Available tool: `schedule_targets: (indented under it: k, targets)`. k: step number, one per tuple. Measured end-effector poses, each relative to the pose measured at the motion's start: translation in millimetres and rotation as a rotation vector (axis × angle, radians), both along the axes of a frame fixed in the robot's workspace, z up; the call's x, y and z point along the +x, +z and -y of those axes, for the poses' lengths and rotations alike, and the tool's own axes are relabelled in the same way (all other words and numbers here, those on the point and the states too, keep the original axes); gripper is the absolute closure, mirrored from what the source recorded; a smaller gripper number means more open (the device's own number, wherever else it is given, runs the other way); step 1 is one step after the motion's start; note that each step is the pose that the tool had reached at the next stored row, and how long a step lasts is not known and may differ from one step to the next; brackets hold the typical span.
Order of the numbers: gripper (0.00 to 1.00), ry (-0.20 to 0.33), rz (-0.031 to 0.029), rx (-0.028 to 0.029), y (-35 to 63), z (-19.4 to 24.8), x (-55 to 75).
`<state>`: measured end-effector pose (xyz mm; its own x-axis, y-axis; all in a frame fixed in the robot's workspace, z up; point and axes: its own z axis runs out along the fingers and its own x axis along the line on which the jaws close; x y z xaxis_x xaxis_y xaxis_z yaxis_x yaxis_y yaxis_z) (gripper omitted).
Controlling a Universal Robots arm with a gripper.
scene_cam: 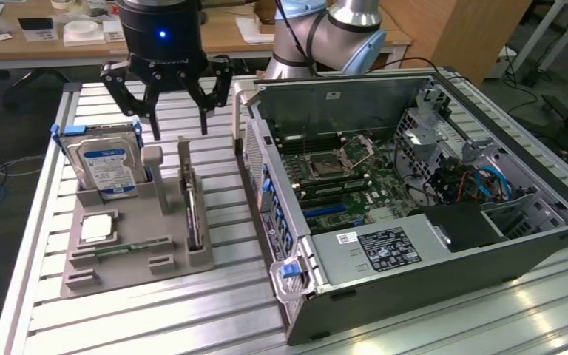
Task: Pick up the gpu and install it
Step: 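Pick up the gpu and move the gpu toward the slot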
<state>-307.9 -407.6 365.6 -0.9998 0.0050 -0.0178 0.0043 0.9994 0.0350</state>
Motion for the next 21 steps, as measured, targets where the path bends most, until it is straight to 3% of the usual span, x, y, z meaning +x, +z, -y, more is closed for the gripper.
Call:
schedule_targets:
  k: [21]
  targets:
    - [0.35,-0.025,0.0008,-0.0001,-37.0,13.8,-1.2]
